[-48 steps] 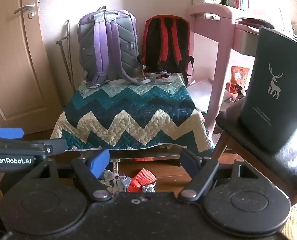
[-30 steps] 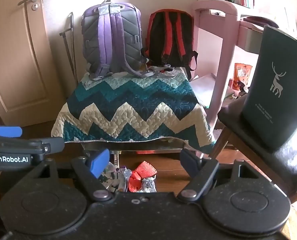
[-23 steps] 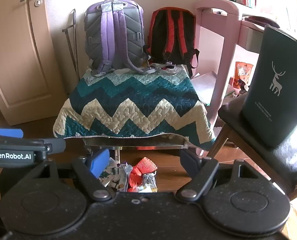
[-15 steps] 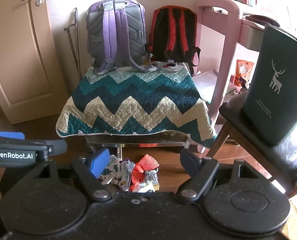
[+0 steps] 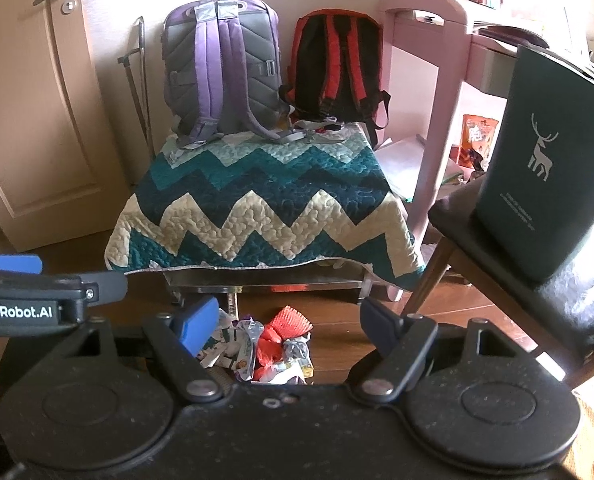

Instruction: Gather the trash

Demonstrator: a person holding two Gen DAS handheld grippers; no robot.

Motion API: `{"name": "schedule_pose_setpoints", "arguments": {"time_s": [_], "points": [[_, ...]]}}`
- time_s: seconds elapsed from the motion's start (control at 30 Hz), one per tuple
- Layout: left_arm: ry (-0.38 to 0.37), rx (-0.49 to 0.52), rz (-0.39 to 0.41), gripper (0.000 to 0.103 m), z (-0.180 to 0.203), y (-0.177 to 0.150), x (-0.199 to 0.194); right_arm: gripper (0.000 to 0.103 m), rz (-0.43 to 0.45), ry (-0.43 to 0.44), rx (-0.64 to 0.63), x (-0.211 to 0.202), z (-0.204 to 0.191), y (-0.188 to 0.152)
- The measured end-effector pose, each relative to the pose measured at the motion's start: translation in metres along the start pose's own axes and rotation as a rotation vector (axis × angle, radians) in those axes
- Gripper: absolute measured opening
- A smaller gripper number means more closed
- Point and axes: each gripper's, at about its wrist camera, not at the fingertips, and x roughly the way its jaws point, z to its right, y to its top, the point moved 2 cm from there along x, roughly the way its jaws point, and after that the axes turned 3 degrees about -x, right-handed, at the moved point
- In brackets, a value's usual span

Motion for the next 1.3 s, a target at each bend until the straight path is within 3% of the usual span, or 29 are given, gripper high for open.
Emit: {"name": "schedule_pose_setpoints", "arguments": {"time_s": [1.3], "points": [[-0.035, 0.021, 0.010, 0.103, -0.003, 0.007, 0.007, 0.078, -0.009, -0.018, -0.010, 0.007, 0.004, 0.001]]}}
